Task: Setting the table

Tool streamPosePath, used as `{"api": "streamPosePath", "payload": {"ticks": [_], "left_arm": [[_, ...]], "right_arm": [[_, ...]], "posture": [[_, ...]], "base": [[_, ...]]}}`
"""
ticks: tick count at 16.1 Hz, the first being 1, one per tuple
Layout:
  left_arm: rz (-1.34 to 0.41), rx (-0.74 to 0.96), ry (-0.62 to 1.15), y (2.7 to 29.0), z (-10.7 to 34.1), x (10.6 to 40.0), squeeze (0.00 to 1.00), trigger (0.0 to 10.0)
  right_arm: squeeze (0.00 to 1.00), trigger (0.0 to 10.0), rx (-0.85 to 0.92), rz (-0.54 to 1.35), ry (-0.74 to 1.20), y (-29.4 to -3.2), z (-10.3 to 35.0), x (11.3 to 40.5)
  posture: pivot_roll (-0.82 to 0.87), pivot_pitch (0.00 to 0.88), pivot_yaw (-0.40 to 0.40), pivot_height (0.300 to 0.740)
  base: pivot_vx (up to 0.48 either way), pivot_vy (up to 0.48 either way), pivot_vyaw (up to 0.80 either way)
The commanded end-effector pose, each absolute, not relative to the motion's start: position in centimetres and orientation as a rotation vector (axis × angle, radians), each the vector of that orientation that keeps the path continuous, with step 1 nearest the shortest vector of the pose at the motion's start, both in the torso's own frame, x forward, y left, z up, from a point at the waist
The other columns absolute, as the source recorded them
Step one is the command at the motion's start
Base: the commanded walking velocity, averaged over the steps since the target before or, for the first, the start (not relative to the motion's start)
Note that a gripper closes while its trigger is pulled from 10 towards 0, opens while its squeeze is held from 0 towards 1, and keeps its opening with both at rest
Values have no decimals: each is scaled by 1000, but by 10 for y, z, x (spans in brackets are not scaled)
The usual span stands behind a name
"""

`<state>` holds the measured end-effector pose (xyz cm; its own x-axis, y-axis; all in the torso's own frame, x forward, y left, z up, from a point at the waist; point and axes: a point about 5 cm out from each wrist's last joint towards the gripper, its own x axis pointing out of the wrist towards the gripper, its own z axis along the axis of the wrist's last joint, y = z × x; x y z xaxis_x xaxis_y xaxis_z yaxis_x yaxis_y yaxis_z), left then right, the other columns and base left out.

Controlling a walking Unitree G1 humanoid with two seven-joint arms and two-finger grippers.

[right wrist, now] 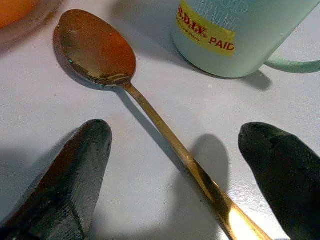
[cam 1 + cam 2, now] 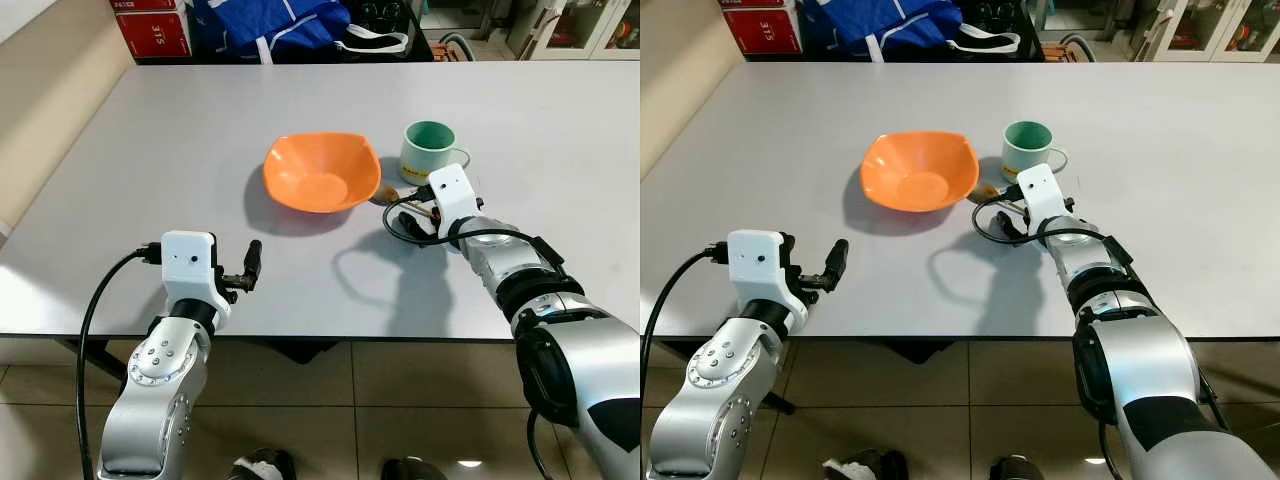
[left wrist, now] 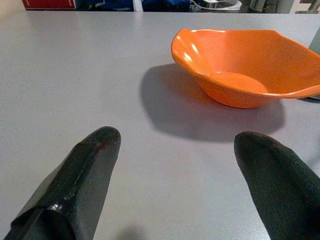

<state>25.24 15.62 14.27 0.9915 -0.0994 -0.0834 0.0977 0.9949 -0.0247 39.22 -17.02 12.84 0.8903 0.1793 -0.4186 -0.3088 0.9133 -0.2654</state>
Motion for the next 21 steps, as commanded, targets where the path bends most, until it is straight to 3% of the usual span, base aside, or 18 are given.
{"api": "streamPosePath", "payload": {"ticks": [1,2,11,21], "left_arm": [[-107,-19,63,156,150,252,0,10000],[-107,-21,65,156,149,252,0,10000],[-125,-27,67,152,149,257,0,10000],[-125,-25,57,152,149,260,0,10000]], "right_arm": [[0,3608,-324,273,487,-170,110,384],[0,0,-306,288,499,-169,108,383],[0,0,-218,320,586,-175,93,373],[0,0,-199,266,527,-181,96,374]], "posture": [[-26,148,63,740],[-36,149,67,740],[-59,140,68,740],[-66,118,64,740]], "base": [[0,0,0],[0,0,0],[0,0,0],[0,0,0]]}}
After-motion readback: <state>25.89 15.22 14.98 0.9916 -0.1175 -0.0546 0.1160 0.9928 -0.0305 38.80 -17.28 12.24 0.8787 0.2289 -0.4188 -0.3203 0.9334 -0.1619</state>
